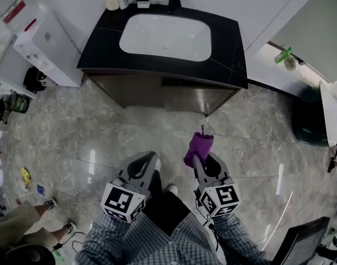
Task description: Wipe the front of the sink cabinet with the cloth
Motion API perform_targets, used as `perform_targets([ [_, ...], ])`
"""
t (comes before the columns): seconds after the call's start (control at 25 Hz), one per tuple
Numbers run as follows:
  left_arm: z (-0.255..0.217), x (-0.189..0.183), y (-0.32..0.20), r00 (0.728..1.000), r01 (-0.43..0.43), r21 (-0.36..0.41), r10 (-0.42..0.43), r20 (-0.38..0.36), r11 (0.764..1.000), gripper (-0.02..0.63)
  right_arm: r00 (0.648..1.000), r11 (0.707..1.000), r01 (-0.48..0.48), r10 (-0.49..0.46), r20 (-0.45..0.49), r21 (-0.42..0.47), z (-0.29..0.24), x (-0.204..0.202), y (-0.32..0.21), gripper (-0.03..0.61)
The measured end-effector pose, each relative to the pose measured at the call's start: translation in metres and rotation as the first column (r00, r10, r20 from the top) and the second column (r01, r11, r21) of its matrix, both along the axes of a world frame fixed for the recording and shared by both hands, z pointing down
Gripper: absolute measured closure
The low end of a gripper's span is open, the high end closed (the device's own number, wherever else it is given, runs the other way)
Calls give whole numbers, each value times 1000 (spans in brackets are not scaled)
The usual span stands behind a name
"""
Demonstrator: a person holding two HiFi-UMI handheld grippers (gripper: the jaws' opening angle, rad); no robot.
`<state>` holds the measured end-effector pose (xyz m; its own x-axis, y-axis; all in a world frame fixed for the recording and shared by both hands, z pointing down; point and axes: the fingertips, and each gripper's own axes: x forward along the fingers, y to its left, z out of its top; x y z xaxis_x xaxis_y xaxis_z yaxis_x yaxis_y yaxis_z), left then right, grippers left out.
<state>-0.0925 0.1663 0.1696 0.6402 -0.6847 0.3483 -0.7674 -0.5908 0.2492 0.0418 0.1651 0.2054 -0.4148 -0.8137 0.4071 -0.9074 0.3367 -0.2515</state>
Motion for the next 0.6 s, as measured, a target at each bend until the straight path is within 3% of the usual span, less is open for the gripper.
perform_targets([
  [0.32, 39, -6, -81, 997, -80, -23, 80, 19, 997, 603, 997, 999, 37, -36, -70, 11, 43, -20, -91, 488],
  [0.6, 90, -19, -124, 1000, -21, -53, 21, 0, 998, 603, 983, 991, 131, -127, -130, 20, 109, -45, -142, 488],
])
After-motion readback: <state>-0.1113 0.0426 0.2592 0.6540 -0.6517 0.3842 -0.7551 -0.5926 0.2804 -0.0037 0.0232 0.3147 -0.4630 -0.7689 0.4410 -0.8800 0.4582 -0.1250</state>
